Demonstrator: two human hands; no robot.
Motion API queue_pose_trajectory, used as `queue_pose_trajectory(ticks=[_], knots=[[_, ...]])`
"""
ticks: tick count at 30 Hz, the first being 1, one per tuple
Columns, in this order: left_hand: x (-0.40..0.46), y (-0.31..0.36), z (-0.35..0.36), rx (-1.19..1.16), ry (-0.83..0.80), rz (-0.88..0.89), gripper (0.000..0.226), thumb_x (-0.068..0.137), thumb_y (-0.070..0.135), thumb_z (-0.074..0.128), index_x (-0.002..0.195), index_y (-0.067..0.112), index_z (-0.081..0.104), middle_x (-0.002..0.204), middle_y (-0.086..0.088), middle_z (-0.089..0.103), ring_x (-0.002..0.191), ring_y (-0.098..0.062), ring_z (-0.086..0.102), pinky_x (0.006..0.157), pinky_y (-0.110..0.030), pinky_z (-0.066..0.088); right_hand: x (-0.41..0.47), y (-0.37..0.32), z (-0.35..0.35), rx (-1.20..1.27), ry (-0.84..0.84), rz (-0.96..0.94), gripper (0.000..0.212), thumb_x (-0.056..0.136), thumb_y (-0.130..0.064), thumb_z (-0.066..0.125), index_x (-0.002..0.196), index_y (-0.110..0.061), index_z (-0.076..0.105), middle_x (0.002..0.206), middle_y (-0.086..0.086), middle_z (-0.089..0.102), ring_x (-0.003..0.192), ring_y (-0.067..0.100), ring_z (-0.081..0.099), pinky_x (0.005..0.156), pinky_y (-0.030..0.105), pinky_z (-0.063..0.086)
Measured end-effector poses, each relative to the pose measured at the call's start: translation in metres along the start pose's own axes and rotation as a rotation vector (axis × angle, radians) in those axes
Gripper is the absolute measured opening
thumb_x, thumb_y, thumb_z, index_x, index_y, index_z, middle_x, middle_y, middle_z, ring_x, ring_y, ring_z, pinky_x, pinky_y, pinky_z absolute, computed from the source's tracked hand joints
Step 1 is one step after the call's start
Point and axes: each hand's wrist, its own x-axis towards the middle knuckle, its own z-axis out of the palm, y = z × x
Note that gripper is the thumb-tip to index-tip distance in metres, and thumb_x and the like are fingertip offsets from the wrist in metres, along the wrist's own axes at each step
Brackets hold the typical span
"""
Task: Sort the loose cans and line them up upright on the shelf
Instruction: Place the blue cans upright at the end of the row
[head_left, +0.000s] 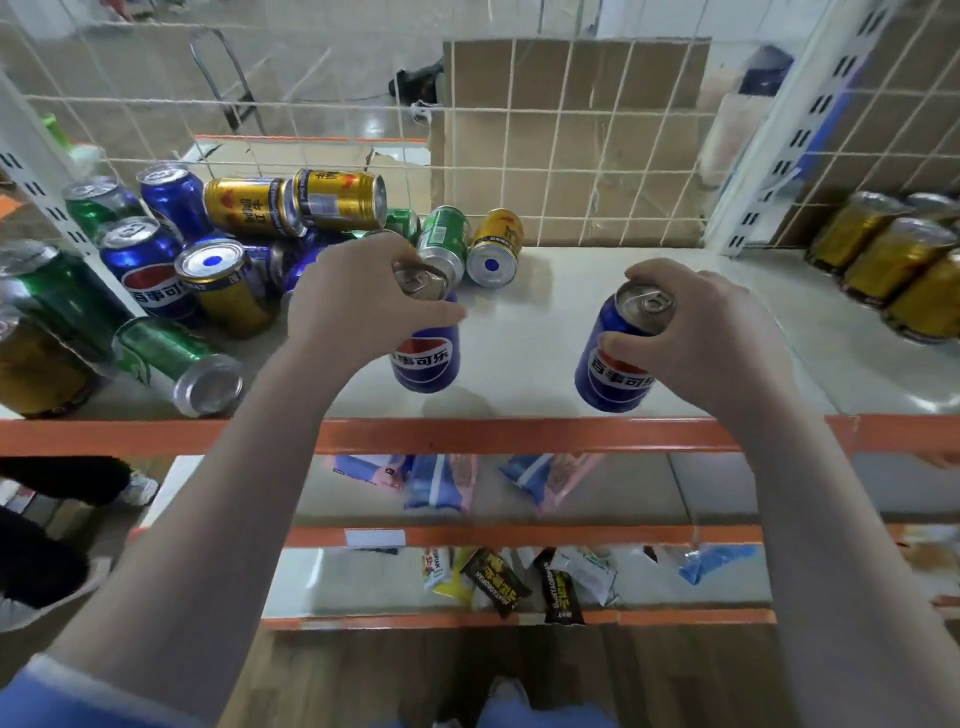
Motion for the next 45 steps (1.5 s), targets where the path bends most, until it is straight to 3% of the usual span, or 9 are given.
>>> queue_pose_trajectory(ticks=[3, 5, 11, 16, 23, 28, 32, 39, 45], knots=[[-0.004, 0.019, 0.001, -0.023, -0.024, 0.084, 0.05, 0.067, 0.058, 0.072, 0.104, 0.023, 0.065, 0.099, 0.003, 0.066, 0.088, -0.016, 0.055, 0.074, -0.034, 0.048, -0.023, 0.005, -0.01, 0.097, 0.074, 0.085, 0.061, 0.061, -0.047, 0.064, 0.119, -0.03, 0.055, 0.105, 0.008, 0.059, 0.093, 0.03, 0.057, 0.079, 0.048, 0.052], [-0.007, 0.031, 0.004, -0.036, -0.04, 0.122, 0.052, 0.067, 0.06, 0.071, 0.102, 0.024, 0.065, 0.101, 0.003, 0.065, 0.091, -0.018, 0.056, 0.074, -0.034, 0.047, -0.035, 0.01, -0.016, 0.101, 0.089, 0.127, 0.064, 0.058, -0.053, 0.058, 0.119, -0.033, 0.054, 0.107, 0.005, 0.059, 0.095, 0.027, 0.058, 0.077, 0.045, 0.054], [-0.02, 0.074, 0.02, -0.012, -0.105, 0.226, 0.047, 0.067, 0.061, 0.069, 0.099, 0.026, 0.064, 0.095, 0.006, 0.062, 0.084, -0.015, 0.05, 0.067, -0.03, 0.039, -0.052, 0.04, -0.041, -0.098, 0.026, 0.22, 0.047, 0.077, -0.039, 0.065, 0.122, -0.031, 0.053, 0.113, 0.002, 0.062, 0.085, 0.02, 0.052, 0.061, 0.028, 0.042], [-0.023, 0.126, 0.037, 0.07, -0.137, 0.258, 0.055, 0.07, 0.06, 0.068, 0.108, 0.021, 0.062, 0.105, -0.002, 0.065, 0.089, -0.022, 0.054, 0.069, -0.032, 0.042, -0.06, 0.084, -0.07, -0.14, 0.056, 0.278, 0.042, 0.078, -0.043, 0.064, 0.115, -0.026, 0.054, 0.108, 0.004, 0.064, 0.083, 0.021, 0.05, 0.062, 0.029, 0.042], [-0.036, 0.258, 0.092, 0.175, -0.135, 0.22, 0.054, 0.071, 0.06, 0.067, 0.11, 0.024, 0.061, 0.106, -0.006, 0.065, 0.082, -0.021, 0.047, 0.06, -0.03, 0.037, -0.064, 0.208, -0.141, -0.172, -0.002, 0.249, 0.045, 0.078, -0.049, 0.063, 0.117, -0.029, 0.053, 0.113, 0.002, 0.063, 0.081, 0.019, 0.048, 0.051, 0.024, 0.036], [-0.056, 0.364, 0.148, 0.038, -0.242, 0.203, 0.04, 0.073, 0.053, 0.068, 0.104, 0.029, 0.063, 0.108, 0.0, 0.065, 0.093, -0.022, 0.055, 0.069, -0.032, 0.044, -0.062, 0.308, -0.202, -0.229, -0.067, 0.231, 0.046, 0.078, -0.049, 0.063, 0.118, -0.03, 0.051, 0.112, 0.004, 0.063, 0.084, 0.024, 0.06, 0.061, 0.033, 0.051], [-0.063, 0.428, 0.182, 0.026, -0.279, 0.242, 0.037, 0.077, 0.055, 0.065, 0.107, 0.033, 0.061, 0.11, 0.002, 0.064, 0.089, -0.017, 0.051, 0.067, -0.03, 0.039, -0.056, 0.371, -0.231, -0.209, -0.07, 0.236, 0.048, 0.077, -0.049, 0.063, 0.122, -0.034, 0.053, 0.118, 0.003, 0.063, 0.098, 0.026, 0.059, 0.066, 0.032, 0.049], [-0.049, 0.507, 0.221, 0.097, -0.236, 0.382, 0.041, 0.075, 0.059, 0.063, 0.107, 0.034, 0.06, 0.11, 0.006, 0.065, 0.097, -0.019, 0.056, 0.064, -0.029, 0.042, -0.044, 0.455, -0.262, -0.2, -0.031, 0.31, 0.041, 0.078, -0.047, 0.063, 0.115, -0.033, 0.053, 0.113, 0.002, 0.063, 0.09, 0.025, 0.057, 0.065, 0.034, 0.052], [-0.041, 0.595, 0.257, 0.109, -0.258, 0.42, 0.044, 0.075, 0.061, 0.062, 0.11, 0.035, 0.059, 0.112, 0.008, 0.065, 0.099, -0.016, 0.057, 0.063, -0.029, 0.044, -0.03, 0.542, -0.299, -0.138, 0.025, 0.279, 0.037, 0.075, -0.047, 0.063, 0.108, -0.032, 0.057, 0.107, -0.002, 0.064, 0.086, 0.018, 0.051, 0.065, 0.029, 0.041]])
